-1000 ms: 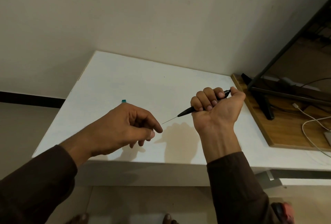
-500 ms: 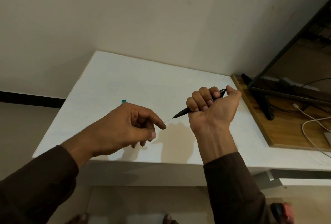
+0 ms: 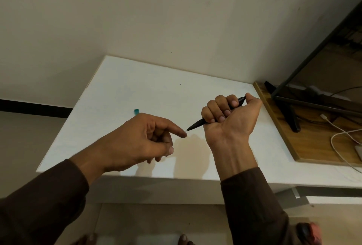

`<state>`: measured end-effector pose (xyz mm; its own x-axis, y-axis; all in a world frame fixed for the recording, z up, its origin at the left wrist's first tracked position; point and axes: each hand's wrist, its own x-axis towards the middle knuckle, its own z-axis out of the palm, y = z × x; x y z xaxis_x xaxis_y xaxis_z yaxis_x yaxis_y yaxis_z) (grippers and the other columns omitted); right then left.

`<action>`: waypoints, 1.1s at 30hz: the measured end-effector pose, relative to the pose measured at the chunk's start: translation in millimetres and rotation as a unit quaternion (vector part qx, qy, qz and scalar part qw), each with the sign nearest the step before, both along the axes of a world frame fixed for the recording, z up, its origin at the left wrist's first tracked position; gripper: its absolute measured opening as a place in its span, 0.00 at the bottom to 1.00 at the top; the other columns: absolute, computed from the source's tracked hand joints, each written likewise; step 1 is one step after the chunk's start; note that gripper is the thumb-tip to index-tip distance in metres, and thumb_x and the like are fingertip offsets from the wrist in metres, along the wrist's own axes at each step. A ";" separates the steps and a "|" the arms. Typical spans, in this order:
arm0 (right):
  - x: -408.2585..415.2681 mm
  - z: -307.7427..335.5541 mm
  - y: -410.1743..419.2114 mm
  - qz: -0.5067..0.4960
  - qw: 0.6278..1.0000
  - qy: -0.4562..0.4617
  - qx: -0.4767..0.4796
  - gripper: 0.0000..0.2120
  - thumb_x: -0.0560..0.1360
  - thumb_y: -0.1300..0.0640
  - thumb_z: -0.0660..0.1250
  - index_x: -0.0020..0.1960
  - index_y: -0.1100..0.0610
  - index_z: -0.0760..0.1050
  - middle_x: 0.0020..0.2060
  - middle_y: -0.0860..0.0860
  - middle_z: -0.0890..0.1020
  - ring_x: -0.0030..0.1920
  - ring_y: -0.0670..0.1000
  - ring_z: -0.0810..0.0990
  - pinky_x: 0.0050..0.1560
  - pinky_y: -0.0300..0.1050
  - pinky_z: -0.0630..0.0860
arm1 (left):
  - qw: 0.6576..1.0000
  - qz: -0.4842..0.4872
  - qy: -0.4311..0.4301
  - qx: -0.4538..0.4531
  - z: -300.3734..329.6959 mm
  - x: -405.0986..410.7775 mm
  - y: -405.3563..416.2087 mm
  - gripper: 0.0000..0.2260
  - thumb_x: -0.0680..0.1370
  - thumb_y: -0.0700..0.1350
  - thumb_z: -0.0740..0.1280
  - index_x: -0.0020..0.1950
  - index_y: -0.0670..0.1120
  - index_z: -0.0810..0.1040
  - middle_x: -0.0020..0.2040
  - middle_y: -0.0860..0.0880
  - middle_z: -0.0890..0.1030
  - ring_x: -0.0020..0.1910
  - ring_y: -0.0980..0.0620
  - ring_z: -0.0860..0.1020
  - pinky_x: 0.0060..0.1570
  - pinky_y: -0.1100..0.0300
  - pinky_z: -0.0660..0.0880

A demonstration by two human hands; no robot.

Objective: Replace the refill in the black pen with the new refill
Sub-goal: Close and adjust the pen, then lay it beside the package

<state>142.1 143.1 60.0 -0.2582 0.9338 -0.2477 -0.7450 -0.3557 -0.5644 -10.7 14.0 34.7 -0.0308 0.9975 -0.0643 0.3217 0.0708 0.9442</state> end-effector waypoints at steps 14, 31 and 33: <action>-5.7 -1.1 -6.8 0.019 0.999 -0.010 0.031 0.22 0.79 0.43 0.55 0.31 0.54 0.63 0.25 0.48 0.58 0.22 0.48 0.55 0.24 0.41 0.55 | 1.000 0.004 -0.001 0.006 -1.5 -0.3 0.4 0.16 0.77 0.35 0.72 0.60 0.52 0.85 0.39 0.50 0.87 0.34 0.54 0.83 0.39 0.60 0.83; -15.9 -14.9 -8.0 0.093 0.951 -0.283 0.081 0.11 0.83 0.58 0.68 0.62 0.63 0.81 0.52 0.55 0.79 0.46 0.56 0.90 0.40 0.53 0.86 | 0.990 0.117 0.068 0.037 -19.6 -30.3 2.6 0.09 0.77 0.44 0.74 0.52 0.57 0.87 0.40 0.53 0.87 0.37 0.57 0.85 0.33 0.70 0.77; -14.7 -18.4 -7.1 0.110 0.934 -0.326 0.093 0.12 0.81 0.58 0.70 0.60 0.64 0.81 0.48 0.56 0.81 0.46 0.56 0.90 0.42 0.52 0.87 | 0.981 0.168 0.087 0.043 -22.6 -37.0 3.8 0.06 0.77 0.45 0.74 0.50 0.56 0.87 0.41 0.55 0.88 0.41 0.61 0.85 0.33 0.74 0.75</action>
<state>127.4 136.0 41.6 -0.2993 0.9184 -0.2587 -0.1410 -0.3107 -0.9400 -47.7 17.8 12.1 -0.3621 0.9305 0.0559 0.4508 0.1223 0.8842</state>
